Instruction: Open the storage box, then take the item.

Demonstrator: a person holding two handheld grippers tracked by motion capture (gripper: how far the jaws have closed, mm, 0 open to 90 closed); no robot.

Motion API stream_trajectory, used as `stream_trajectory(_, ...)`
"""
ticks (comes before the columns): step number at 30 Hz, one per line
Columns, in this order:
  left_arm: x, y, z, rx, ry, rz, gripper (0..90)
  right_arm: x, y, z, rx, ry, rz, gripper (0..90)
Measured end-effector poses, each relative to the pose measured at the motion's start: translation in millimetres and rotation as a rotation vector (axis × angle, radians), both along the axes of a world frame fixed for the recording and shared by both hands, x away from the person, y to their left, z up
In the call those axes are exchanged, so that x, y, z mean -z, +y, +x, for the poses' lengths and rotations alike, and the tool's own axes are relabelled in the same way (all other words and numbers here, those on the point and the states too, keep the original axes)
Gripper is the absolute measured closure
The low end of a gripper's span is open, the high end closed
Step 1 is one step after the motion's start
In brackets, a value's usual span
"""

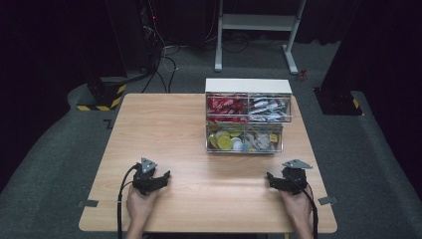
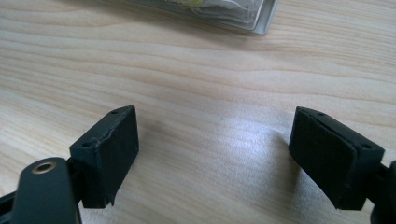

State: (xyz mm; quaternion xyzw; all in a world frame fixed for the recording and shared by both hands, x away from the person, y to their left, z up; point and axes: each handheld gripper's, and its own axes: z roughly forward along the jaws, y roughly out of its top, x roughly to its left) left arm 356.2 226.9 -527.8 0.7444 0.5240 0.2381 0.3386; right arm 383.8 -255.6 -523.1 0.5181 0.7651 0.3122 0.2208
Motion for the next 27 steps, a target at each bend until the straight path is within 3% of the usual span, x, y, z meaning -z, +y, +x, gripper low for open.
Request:
stream_trajectory(4,-0.2,0.5,0.1,0.005,0.001,0.005,32.9,-4.4,1.2,-0.4,0.006,0.037,-0.016,19.8)
stream_trajectory(7,-0.2,0.6,0.1,0.006,0.001,0.004,32.8,-8.0,3.1,-3.1,0.003,0.019,-0.029,21.4)
stream_trajectory(17,-0.2,0.5,0.1,0.006,0.002,0.003,32.6,-36.8,10.7,-13.7,-0.073,-0.076,0.065,21.6)
stream_trajectory(20,-0.2,0.5,0.1,0.007,0.002,0.004,32.5,-42.6,11.0,-15.1,-0.096,-0.081,0.103,20.7)
stream_trajectory(24,-0.1,0.2,0.0,0.006,0.003,0.002,32.4,-48.1,13.1,-16.3,-0.122,-0.092,0.097,20.9)
stream_trajectory(27,-0.2,0.5,0.1,0.007,0.002,0.004,32.3,-53.5,13.6,-17.3,-0.135,-0.098,0.133,23.4)
